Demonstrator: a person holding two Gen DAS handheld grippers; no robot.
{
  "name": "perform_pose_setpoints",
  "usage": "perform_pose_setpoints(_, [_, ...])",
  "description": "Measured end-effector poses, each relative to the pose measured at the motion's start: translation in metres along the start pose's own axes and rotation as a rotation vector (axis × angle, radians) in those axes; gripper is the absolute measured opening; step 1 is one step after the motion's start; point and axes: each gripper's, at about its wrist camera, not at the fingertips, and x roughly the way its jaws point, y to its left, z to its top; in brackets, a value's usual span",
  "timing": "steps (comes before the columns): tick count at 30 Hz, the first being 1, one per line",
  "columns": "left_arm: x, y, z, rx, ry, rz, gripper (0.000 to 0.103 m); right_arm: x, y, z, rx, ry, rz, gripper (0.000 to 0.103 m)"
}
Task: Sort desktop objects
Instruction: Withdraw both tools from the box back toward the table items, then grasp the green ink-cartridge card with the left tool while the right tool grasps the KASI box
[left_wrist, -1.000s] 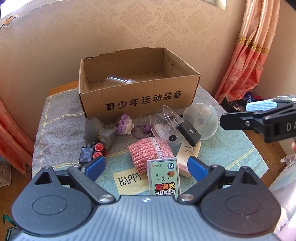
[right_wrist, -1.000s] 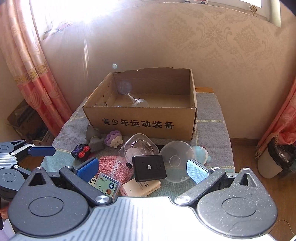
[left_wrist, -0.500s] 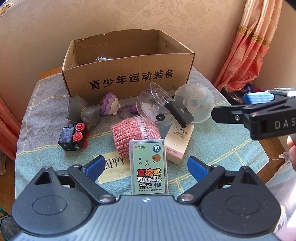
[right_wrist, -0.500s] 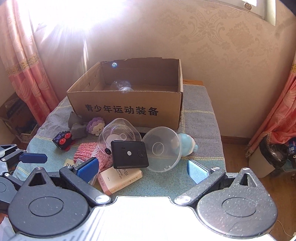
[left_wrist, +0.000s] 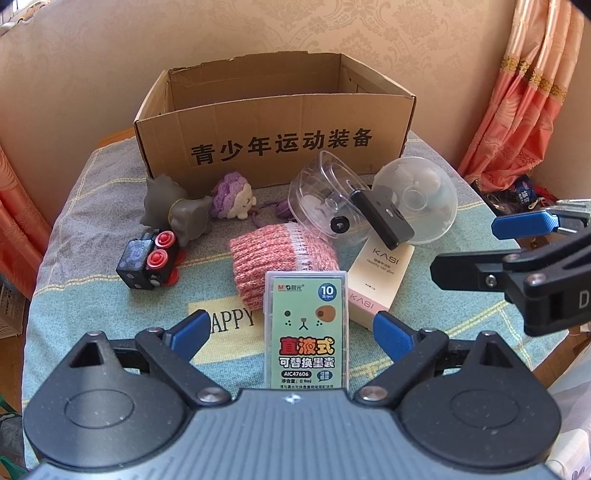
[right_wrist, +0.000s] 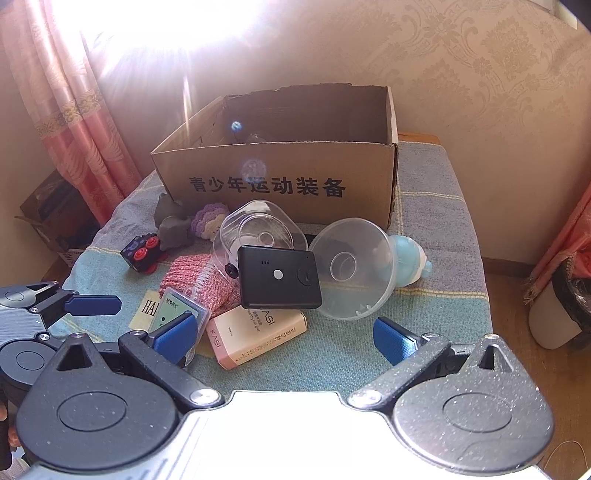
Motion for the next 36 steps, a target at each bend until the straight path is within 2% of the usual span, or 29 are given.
perform_pose_setpoints(5, [0.001,0.002,-0.002,-0.02,-0.014,0.02,0.092,0.006,-0.002,-0.012,-0.029,0.019,0.039,0.103])
perform_pose_setpoints(12, [0.01,0.006,-0.007,-0.043,0.02,0.023,0.091,0.019,0.0,-0.021,-0.056,0.057,0.058,0.103])
perform_pose_setpoints(14, [0.012,0.005,-0.007,-0.035,0.025,0.025,0.085,0.023,0.0,-0.023,-0.051,0.066,0.064,0.103])
perform_pose_setpoints(21, [0.016,0.006,-0.007,-0.046,0.039,0.006,0.083,0.031,-0.001,-0.023,-0.058,0.085,0.072,0.103])
perform_pose_setpoints(24, [0.014,0.007,-0.006,-0.05,0.041,0.004,0.079,0.034,-0.002,-0.022,-0.075,0.081,0.086,0.103])
perform_pose_setpoints(32, [0.019,0.002,-0.009,-0.036,0.07,0.028,0.081,0.037,-0.006,-0.02,-0.083,0.084,0.088,0.103])
perform_pose_setpoints(35, [0.019,0.003,-0.011,-0.037,0.064,0.003,0.067,0.037,-0.007,-0.02,-0.094,0.087,0.088,0.103])
perform_pose_setpoints(36, [0.018,0.003,-0.01,-0.03,0.062,-0.007,0.056,0.038,-0.006,-0.02,-0.101,0.086,0.087,0.103])
